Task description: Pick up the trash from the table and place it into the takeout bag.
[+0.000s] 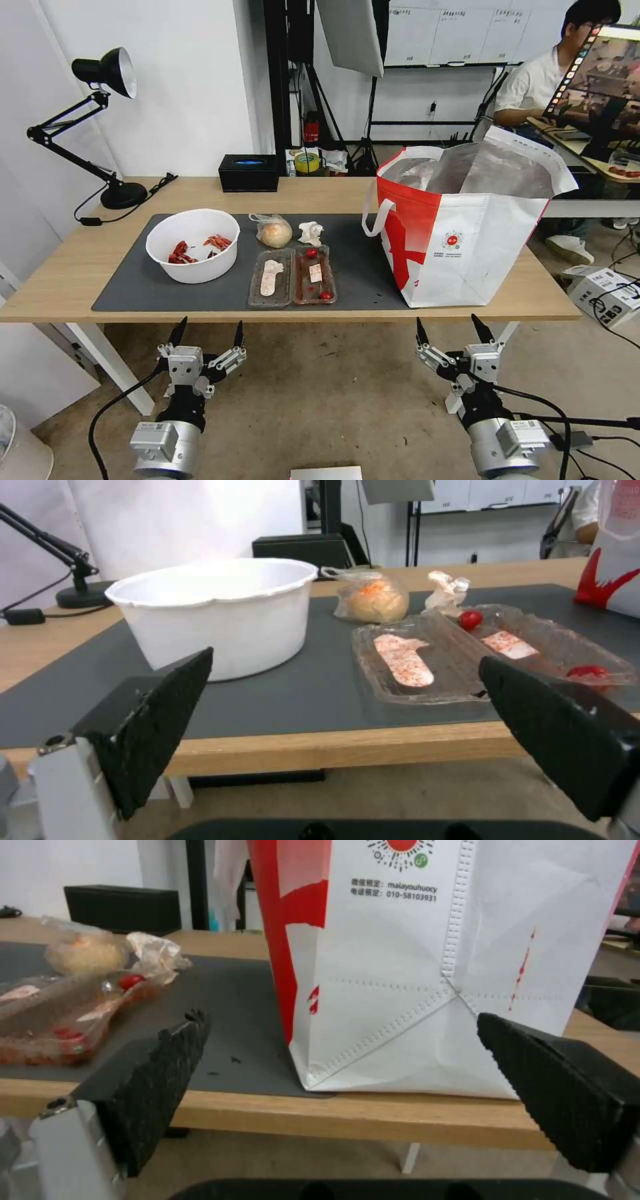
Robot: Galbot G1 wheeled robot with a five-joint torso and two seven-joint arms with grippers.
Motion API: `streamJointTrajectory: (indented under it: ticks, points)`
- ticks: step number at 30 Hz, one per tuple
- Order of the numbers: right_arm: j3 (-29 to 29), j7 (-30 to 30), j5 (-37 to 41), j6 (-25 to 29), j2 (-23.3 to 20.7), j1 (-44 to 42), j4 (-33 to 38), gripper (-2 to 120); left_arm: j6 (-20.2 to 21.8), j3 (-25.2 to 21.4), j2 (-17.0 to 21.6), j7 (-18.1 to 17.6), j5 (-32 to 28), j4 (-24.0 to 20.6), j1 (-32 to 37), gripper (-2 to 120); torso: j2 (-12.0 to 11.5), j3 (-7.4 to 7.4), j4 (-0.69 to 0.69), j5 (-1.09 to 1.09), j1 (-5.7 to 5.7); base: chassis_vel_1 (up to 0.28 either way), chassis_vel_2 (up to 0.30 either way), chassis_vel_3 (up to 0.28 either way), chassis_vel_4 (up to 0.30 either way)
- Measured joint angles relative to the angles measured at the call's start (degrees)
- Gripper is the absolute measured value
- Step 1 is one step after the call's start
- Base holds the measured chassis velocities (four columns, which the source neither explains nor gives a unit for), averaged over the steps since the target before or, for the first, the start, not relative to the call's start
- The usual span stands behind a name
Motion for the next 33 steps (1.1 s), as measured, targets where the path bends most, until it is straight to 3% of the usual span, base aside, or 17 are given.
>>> streamJointTrajectory:
  ticks: [16, 20, 26, 29, 30, 33]
  points:
    - [0.1, 0.0, 0.2, -0.2, -0.2, 0.0, 0.0, 100, 0.0, 0.0, 0.0, 0.0, 0.0, 0.0, 0.0, 100, 0.0, 0.00, 0.00, 0.00, 0.00, 0.000, 0.000, 0.000, 0.000]
    - [1.7, 0.8, 4.5, -3.8, -3.5, 1.0, 0.8, 100, 0.4, 0.1, 0.3, -0.5, -0.6, -0.1, -0.2, 100, 0.0, 0.00, 0.01, 0.00, 0.00, 0.000, 0.000, 0.000, 0.000]
    - [4.4, 2.4, 11.8, -10.0, -9.0, 2.6, 2.2, 100, 5.1, 1.2, 4.0, -6.7, -6.6, -1.6, -2.5, 100, 0.0, 0.00, 0.00, 0.00, 0.00, 0.000, 0.000, 0.000, 0.000]
    - [6.9, 3.8, 18.5, -15.7, -14.0, 4.1, 3.5, 100, 10.6, 2.5, 8.2, -13.7, -13.5, -3.4, -5.1, 100, 0.0, 0.00, 0.00, 0.00, 0.00, 0.000, 0.000, 0.000, 0.000]
    - [6.9, 3.8, 18.5, -15.7, -14.0, 4.1, 3.5, 100, 10.6, 2.5, 8.2, -13.7, -13.5, -3.4, -5.1, 100, 0.0, 0.00, 0.00, 0.00, 0.00, 0.000, 0.000, 0.000, 0.000]
    - [9.0, 5.0, 24.2, -20.5, -18.3, 5.4, 4.6, 100, 15.3, 3.7, 11.8, -19.8, -19.4, -4.9, -7.3, 100, 0.0, 0.00, 0.00, 0.00, 0.00, 0.000, 0.000, 0.000, 0.000]
